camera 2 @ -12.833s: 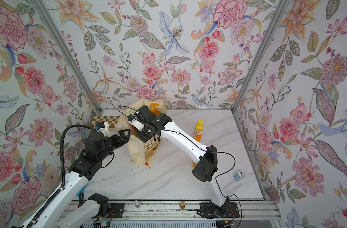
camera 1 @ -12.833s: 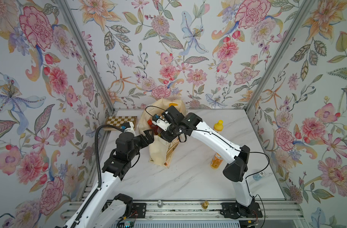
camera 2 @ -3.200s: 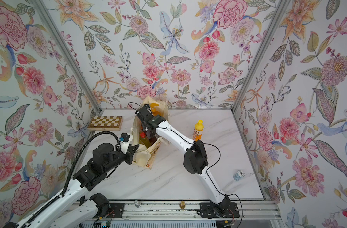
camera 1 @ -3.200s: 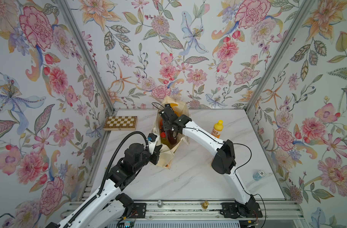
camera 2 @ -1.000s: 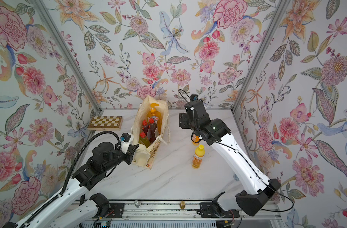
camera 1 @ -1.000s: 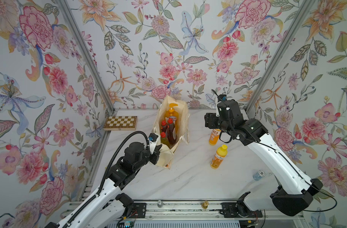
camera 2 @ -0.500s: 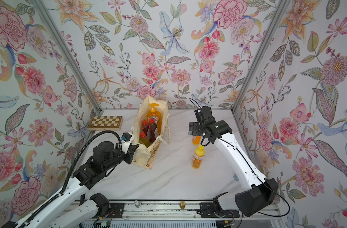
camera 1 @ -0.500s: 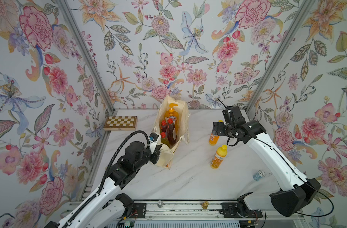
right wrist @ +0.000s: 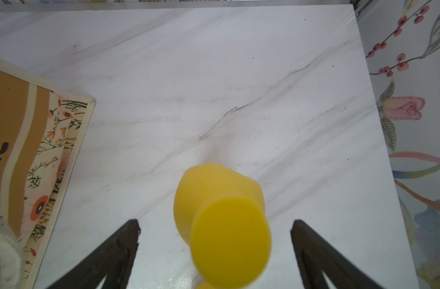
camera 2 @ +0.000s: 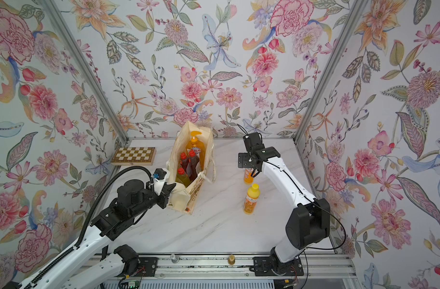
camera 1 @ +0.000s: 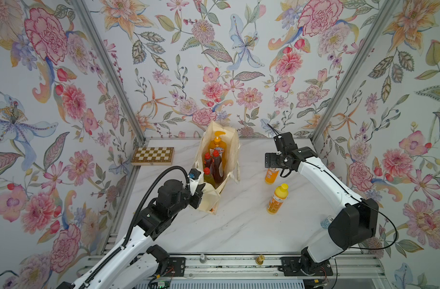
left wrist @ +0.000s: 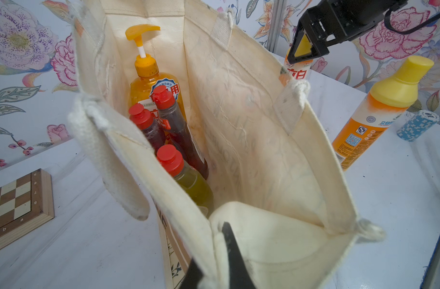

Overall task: Pack dish soap into the shopping bag
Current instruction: Pick up the bottle of dish soap at the center of the board.

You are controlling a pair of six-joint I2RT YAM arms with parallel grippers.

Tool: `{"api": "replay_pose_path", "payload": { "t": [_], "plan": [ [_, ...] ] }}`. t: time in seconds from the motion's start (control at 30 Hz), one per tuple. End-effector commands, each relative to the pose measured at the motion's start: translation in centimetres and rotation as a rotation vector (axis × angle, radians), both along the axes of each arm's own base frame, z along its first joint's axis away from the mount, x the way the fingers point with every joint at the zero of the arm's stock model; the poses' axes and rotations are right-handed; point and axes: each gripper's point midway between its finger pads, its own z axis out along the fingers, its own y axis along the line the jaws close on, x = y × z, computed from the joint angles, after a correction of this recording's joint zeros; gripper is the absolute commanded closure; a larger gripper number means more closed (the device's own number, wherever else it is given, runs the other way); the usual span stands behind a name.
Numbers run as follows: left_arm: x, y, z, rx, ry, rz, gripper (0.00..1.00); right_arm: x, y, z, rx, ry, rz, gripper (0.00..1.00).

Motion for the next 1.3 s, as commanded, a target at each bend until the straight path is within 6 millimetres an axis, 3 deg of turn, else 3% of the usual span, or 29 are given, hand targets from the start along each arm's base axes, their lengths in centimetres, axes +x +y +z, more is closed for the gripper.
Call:
{"api": "replay_pose_path", "payload": {
  "t": [0.0,0.23,0.47,0.57,0.77,0.9,1.07,1.27],
  "plan": [
    [-0.5,-0.6,5.5,-0.09,-0.153,-0.036,1.0,1.4,-0.3,0.8,-0.007,-0.056,-0.008,0.07],
    [-0.5,-0.6,5.3,-0.087,-0.15,-0.036,1.0,1.8,-0.8,-0.4,-0.004,-0.056,-0.02,0.22],
    [-0.4,-0.7,5.4,-0.087,-0.15,-0.036,1.0,1.5,-0.8,-1.9,0.007,-0.028,-0.023,0.2],
    [-0.4,-0.6,5.4,-0.087,-0.15,-0.035,1.0,1.4,-0.7,-2.4,0.008,-0.021,-0.02,0.24],
    [-0.4,-0.6,5.5,-0.088,-0.153,-0.032,1.0,1.5,-0.5,-3.0,0.008,-0.012,-0.017,0.36],
    [-0.3,-0.6,5.6,-0.089,-0.154,-0.032,1.0,1.4,-0.5,-3.1,0.002,-0.011,-0.014,0.55],
    [-0.3,-0.4,5.7,-0.085,-0.154,-0.022,1.0,1.4,-0.3,-2.0,-0.006,-0.04,-0.002,0.73],
    [-0.2,-0.3,6.3,-0.089,-0.163,-0.016,1.0,1.0,0.9,2.6,0.004,-0.133,0.042,0.9]
  ]
}}
